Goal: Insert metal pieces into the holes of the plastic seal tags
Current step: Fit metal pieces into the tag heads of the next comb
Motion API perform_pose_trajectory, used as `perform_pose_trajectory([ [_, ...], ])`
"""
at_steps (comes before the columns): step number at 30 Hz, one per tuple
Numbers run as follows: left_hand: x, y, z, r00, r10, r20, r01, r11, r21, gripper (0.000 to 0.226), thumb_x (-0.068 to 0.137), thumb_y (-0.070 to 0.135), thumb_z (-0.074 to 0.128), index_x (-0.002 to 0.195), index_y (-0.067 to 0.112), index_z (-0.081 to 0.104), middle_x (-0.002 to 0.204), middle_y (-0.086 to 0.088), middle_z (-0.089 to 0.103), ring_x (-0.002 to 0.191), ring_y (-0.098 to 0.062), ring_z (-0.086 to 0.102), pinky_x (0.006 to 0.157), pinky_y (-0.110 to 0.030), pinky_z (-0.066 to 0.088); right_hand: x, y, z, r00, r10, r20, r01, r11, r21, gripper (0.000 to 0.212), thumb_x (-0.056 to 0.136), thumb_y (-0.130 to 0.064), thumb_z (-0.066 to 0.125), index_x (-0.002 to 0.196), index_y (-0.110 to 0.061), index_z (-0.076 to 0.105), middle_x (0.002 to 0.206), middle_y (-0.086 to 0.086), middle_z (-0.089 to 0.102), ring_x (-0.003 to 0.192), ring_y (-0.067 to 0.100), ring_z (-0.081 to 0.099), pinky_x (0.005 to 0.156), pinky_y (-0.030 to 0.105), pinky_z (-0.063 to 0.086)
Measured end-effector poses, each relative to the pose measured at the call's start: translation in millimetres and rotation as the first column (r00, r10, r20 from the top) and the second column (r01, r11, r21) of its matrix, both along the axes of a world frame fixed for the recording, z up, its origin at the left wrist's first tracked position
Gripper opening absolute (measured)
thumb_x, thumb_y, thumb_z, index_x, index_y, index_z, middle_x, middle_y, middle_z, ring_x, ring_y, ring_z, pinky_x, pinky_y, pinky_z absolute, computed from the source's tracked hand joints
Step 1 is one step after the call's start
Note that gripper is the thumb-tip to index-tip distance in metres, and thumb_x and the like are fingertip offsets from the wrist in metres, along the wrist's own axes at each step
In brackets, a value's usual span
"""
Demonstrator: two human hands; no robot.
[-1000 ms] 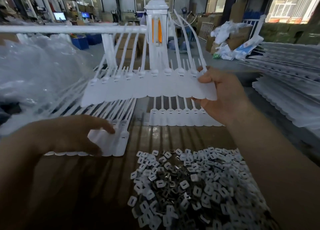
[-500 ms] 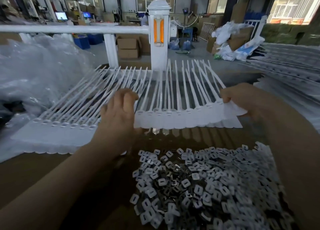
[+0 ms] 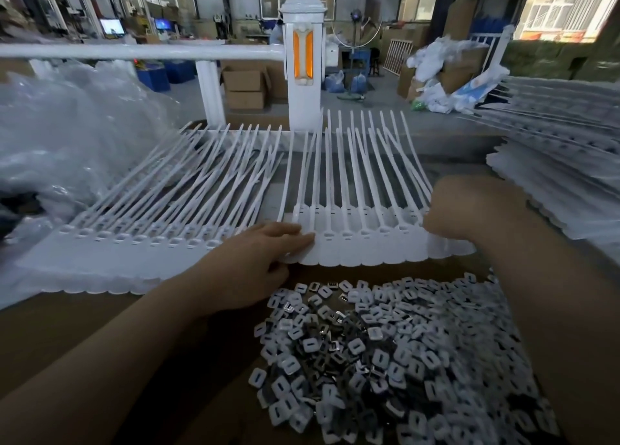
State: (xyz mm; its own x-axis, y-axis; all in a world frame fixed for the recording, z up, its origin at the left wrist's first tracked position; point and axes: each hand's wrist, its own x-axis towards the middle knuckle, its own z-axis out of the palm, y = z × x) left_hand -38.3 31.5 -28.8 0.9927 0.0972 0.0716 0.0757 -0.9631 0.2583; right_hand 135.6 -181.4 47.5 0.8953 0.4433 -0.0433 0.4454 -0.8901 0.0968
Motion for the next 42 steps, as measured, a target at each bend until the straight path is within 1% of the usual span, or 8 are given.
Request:
perform_pose_trajectory([
  [3,0,1,1,0.999,-0.026,-0.030,0.026,0.999,-0.020,0.066,0.091,0.021,0.052,0.150,0.042,0.030,0.158,0.013,0.025,0.144,-0.008,0.020,0.119,-0.033,0.020,-28,12,-4,0.955,0.199,0.219,-0.221,0.972,0.083,0.004,0.085,-0.017,0.059,0.084,-0.017,0.063,0.077,0.001,0.059,0.069,0.018,0.053,0.058,0.026,0.043],
  [5,-1,-1,3,0.998,-0.033,-0.052,0.030,0.998,-0.056,0.067,0.086,0.029,0.050,0.149,0.043,0.032,0.157,0.015,0.027,0.143,-0.007,0.021,0.119,-0.037,0.023,-52,25,-7,0.920,0.379,0.101,-0.392,0.899,0.197,0.015,0.086,-0.014,0.063,0.092,-0.026,0.071,0.089,-0.005,0.066,0.079,0.014,0.062,0.067,0.028,0.053],
  [10,-5,-4,10,0.994,-0.077,-0.071,0.067,0.989,-0.131,0.065,0.075,0.033,0.044,0.138,0.048,0.047,0.154,0.019,0.032,0.137,-0.002,0.032,0.116,-0.038,0.027,-85,45,-22,0.745,0.656,-0.117,-0.589,0.731,0.344,0.016,0.088,-0.026,0.065,0.088,-0.040,0.075,0.070,-0.024,0.050,0.077,0.001,0.060,0.065,0.013,0.046],
  [17,-7,4,9,0.993,-0.111,-0.040,0.098,0.964,-0.249,0.058,0.090,0.001,0.051,0.140,0.031,0.052,0.154,0.017,0.036,0.140,0.001,0.032,0.116,-0.037,0.030,-79,44,-45,0.743,0.667,-0.055,-0.615,0.713,0.337,0.017,0.090,-0.031,0.061,0.095,-0.041,0.074,0.096,-0.018,0.069,0.078,0.004,0.061,0.067,0.017,0.046],
  [28,-6,6,4,0.994,-0.092,0.063,0.105,0.961,-0.255,0.055,0.086,-0.006,0.055,0.128,0.028,0.062,0.145,0.017,0.047,0.132,0.000,0.044,0.108,-0.036,0.040,-72,45,-44,0.708,0.690,-0.152,-0.618,0.708,0.341,0.012,0.085,-0.031,0.071,0.093,-0.038,0.075,0.093,-0.022,0.069,0.086,-0.001,0.061,0.075,0.019,0.048],
  [34,-3,7,3,0.989,-0.101,0.106,0.124,0.964,-0.236,0.051,0.082,-0.006,0.057,0.122,0.026,0.066,0.140,0.015,0.053,0.128,0.000,0.048,0.108,-0.028,0.039,-74,48,-49,0.699,0.706,-0.115,-0.652,0.695,0.304,0.012,0.094,-0.033,0.058,0.095,-0.031,0.070,0.095,-0.014,0.067,0.086,0.007,0.061,0.078,0.028,0.051],
  [38,-4,6,4,0.986,-0.115,0.118,0.138,0.966,-0.220,0.052,0.079,-0.005,0.058,0.120,0.026,0.066,0.133,0.019,0.055,0.121,0.004,0.051,0.101,-0.016,0.037,-71,51,-51,0.751,0.657,-0.073,-0.556,0.687,0.468,0.009,0.096,-0.031,0.055,0.094,-0.029,0.063,0.086,-0.012,0.065,0.066,0.000,0.055,0.062,0.020,0.044],
  [42,-1,4,3,0.978,-0.064,0.198,0.093,0.986,-0.142,0.047,0.080,0.000,0.064,0.119,0.025,0.068,0.127,0.013,0.061,0.118,-0.003,0.054,0.105,-0.032,0.041,-63,57,-48,0.829,0.557,-0.041,-0.374,0.608,0.700,0.008,0.094,-0.027,0.059,0.089,-0.028,0.065,0.082,-0.011,0.067,0.072,0.002,0.061,0.066,0.020,0.049],
])
